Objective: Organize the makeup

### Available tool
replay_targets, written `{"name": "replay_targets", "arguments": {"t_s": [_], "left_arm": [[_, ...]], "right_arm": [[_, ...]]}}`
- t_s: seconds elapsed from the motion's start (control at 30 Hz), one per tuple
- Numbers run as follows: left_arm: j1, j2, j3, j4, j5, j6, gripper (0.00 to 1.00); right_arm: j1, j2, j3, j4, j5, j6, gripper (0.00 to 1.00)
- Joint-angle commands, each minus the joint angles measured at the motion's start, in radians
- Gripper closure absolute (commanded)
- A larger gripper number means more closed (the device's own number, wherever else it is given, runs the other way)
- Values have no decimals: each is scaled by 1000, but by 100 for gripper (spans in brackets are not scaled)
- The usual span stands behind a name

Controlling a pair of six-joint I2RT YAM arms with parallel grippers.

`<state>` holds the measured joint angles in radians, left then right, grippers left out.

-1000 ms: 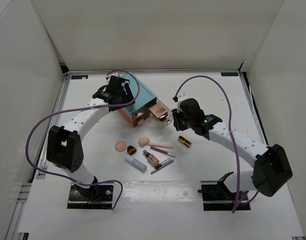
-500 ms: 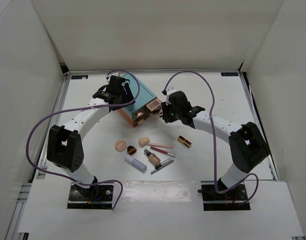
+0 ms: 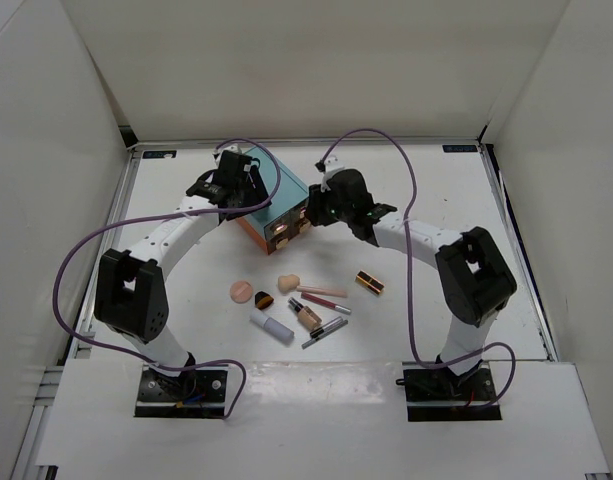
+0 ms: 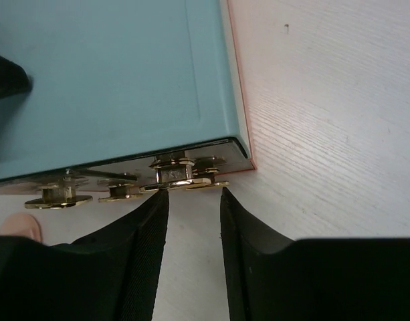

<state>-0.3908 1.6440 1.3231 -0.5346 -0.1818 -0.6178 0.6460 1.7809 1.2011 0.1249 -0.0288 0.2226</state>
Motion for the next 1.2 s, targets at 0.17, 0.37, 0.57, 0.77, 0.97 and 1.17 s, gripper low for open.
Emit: {"name": "replay_targets", "arguments": {"t_s": [0.17,0.37,0.57,0.77,0.97,1.17], "left_arm": [[-6,25,-12,-45,22,21,24],[-6,19,-2,-50,8,23,24],[-6,19,-7,-42,5,18,24],[-6,25,-4,-54,11,16,24],[-8,22,-2,-62,12,16,24],[-5,19,10,-67,-2,20,24]], "right_arm": [[-5,17,12,243,-39,57,54],[23,-130,-145,124,-117,-108,32],[100,-94,-112,124,-132,-164,17],[109,14,20,122,-143,-155,16],[121,87,106,110,-144,-131,18],[127,130,127,124,-132,-124,27]]}}
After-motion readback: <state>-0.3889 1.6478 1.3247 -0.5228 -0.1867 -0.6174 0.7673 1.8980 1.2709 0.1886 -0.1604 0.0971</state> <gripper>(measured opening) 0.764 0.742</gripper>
